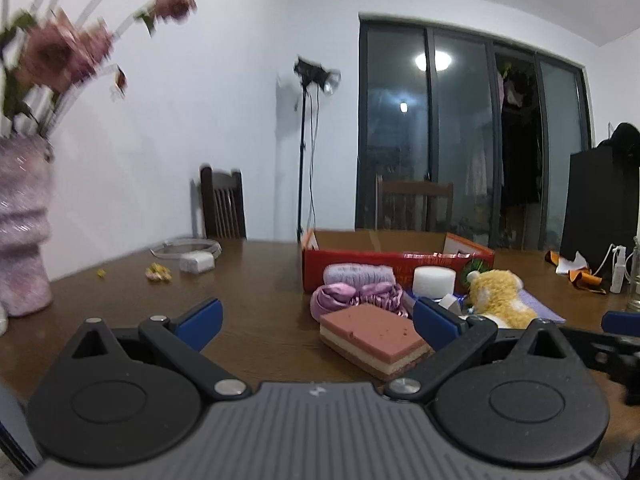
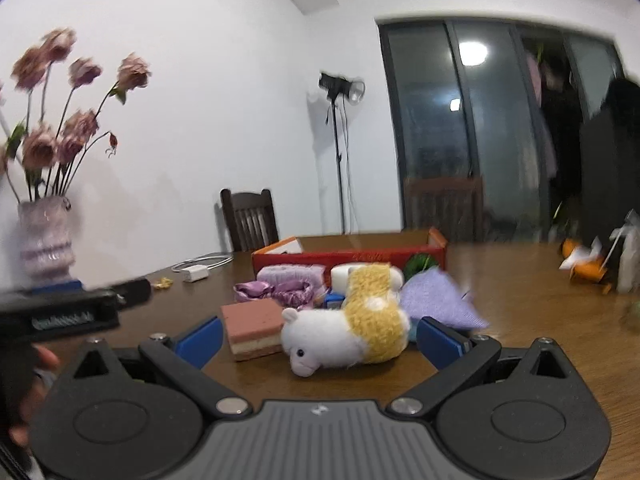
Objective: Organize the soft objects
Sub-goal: 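Lower both grippers onto the pink-and-cream sponge and close on it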
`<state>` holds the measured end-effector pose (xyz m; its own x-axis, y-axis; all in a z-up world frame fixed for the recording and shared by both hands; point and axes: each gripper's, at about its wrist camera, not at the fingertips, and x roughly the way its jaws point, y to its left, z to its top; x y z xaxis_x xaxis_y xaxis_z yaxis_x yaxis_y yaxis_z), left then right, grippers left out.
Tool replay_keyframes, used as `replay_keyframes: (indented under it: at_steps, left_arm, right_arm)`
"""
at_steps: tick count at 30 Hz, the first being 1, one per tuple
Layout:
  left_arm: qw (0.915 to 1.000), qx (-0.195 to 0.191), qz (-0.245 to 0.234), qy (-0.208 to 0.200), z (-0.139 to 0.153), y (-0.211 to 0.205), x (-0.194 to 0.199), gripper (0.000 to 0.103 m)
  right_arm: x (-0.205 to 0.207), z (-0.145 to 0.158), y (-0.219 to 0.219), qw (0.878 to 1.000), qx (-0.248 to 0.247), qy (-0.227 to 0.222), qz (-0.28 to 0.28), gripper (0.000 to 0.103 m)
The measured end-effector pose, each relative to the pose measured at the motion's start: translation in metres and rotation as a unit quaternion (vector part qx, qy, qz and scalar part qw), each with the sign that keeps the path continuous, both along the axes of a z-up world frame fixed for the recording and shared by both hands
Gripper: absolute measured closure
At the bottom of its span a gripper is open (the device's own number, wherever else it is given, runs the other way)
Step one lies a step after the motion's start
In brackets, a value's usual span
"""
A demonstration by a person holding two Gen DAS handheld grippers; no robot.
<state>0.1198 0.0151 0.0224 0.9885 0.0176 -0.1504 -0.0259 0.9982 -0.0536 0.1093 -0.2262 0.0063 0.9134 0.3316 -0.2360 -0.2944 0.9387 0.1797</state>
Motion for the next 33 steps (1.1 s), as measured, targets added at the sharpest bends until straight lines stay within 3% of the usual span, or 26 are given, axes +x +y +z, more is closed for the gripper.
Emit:
replay_keyframes:
  at_steps: [3,5,6,8,12,13,15,18,21,27,30,33]
  left_arm:
    - [0.9997,0.013,-0.005,0.02,0.004,0.013,0.03,0.003]
    - [0.9985,0.01,-0.034,0.041,0.01,0.025,0.056,0.016]
    - [0.997,0.011,-0.052,0.057,0.011,0.03,0.068,0.024]
    - [0.9906,0.012,-0.103,0.089,0.012,0.038,0.095,0.027]
    - [0.9783,0.027,-0.156,0.133,0.005,0.04,0.141,0.03]
    - [0.9746,0.022,-0.165,0.15,0.002,0.041,0.154,0.032]
    - [0.9619,-0.003,-0.181,0.205,-0.007,0.044,0.178,0.05]
    - [0.9358,-0.065,-0.224,0.265,-0.02,0.052,0.201,0.066]
    - [0.9349,-0.071,-0.225,0.265,-0.022,0.055,0.19,0.071]
    - [0.9191,-0.142,-0.226,0.289,-0.028,0.063,0.124,0.072]
    - [0.9122,-0.159,-0.246,0.287,-0.028,0.055,0.08,0.071]
    - [0.9056,-0.185,-0.249,0.289,-0.031,0.054,0.063,0.071]
  right_arm:
    - [0.016,-0.002,0.005,0.999,0.025,0.026,0.036,0.002]
    - [0.032,-0.005,0.02,0.995,0.025,0.056,0.078,0.025]
    - [0.04,-0.007,0.027,0.993,0.024,0.069,0.094,0.029]
    - [0.059,-0.011,0.043,0.988,0.031,0.095,0.118,0.039]
    - [0.099,-0.017,0.067,0.98,0.065,0.137,0.13,0.04]
    - [0.106,-0.018,0.073,0.981,0.06,0.14,0.121,0.04]
    - [0.12,-0.021,0.083,0.982,0.051,0.152,0.1,0.04]
    - [0.131,-0.022,0.088,0.981,0.05,0.161,0.093,0.041]
    - [0.135,-0.021,0.084,0.982,0.045,0.163,0.087,0.041]
    - [0.122,-0.015,0.059,0.972,0.068,0.196,0.114,0.042]
    - [0.102,-0.01,0.045,0.968,0.068,0.208,0.122,0.044]
    - [0.09,-0.004,0.032,0.966,0.069,0.212,0.131,0.049]
